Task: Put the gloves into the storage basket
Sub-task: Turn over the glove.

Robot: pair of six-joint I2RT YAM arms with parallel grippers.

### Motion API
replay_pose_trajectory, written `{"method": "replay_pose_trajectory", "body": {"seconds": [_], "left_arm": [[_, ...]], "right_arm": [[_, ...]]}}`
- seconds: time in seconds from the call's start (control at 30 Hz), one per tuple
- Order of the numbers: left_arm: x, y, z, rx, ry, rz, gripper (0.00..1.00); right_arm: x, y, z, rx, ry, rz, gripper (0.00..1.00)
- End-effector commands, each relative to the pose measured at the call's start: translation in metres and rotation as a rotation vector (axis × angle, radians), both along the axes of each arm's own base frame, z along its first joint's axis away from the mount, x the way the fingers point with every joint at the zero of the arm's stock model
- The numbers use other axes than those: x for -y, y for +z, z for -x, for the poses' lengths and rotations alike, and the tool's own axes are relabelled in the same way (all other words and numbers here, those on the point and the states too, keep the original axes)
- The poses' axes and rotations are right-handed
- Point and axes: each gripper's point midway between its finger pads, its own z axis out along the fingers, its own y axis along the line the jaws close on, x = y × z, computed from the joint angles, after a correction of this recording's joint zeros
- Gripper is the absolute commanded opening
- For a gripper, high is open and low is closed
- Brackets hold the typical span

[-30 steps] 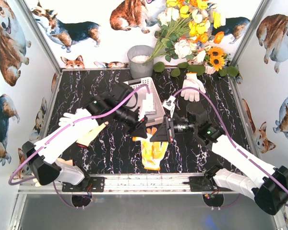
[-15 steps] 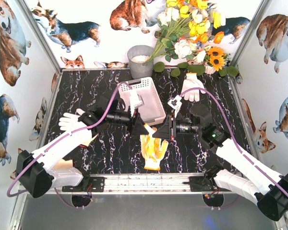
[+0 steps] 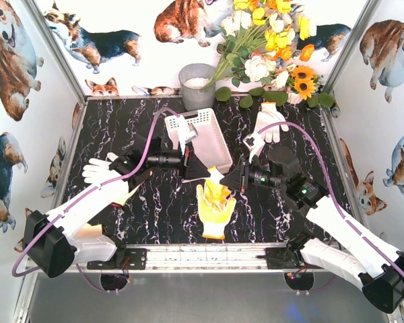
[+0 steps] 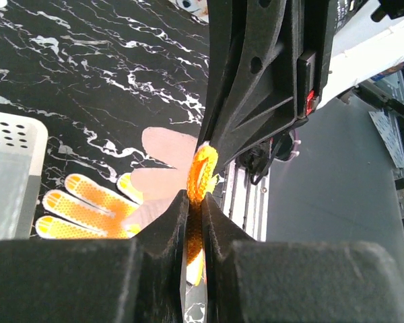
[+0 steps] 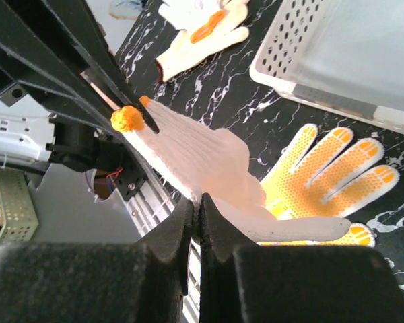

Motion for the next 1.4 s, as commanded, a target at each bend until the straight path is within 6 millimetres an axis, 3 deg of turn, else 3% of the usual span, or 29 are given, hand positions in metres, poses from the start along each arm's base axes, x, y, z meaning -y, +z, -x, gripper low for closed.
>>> {"method": "replay_pose_trajectory", "body": {"seconds": [0.0, 0.1, 0.23, 0.4, 0.63, 0.9, 1.37], "left_arm": [[0.001, 0.014, -0.016, 0.082, 0.07, 0.009, 0.0], [-0.005, 0.01, -0.026, 0.134, 0.124, -0.041, 0.0], [-0.007, 0.01, -0.031, 0.159, 0.139, -0.075, 0.0], [-0.009, 0.008, -0.035, 0.18, 0.136, -0.109, 0.0], [-0.008, 0.014, -0.04, 0.216, 0.128, -0.124, 0.0], [0.001, 0.011, -0.045, 0.199, 0.114, -0.101, 0.0], [0.004, 0.012, -0.038, 0.192, 0.075, -0.074, 0.0]], "right_arm": [[0.007, 0.015, -0.016, 0.052, -0.102, -0.002, 0.03], [0.013, 0.013, -0.023, 0.028, -0.173, -0.002, 0.16], [0.016, 0.016, -0.024, -0.005, -0.222, -0.037, 0.43], [0.026, 0.017, -0.023, -0.031, -0.284, -0.039, 0.6], [0.023, 0.01, -0.015, -0.143, -0.296, -0.089, 0.61], [-0.005, -0.006, 0.008, -0.337, -0.169, -0.251, 0.47], [-0.023, -0.047, -0.012, -0.483, -0.227, -0.262, 0.44]]}}
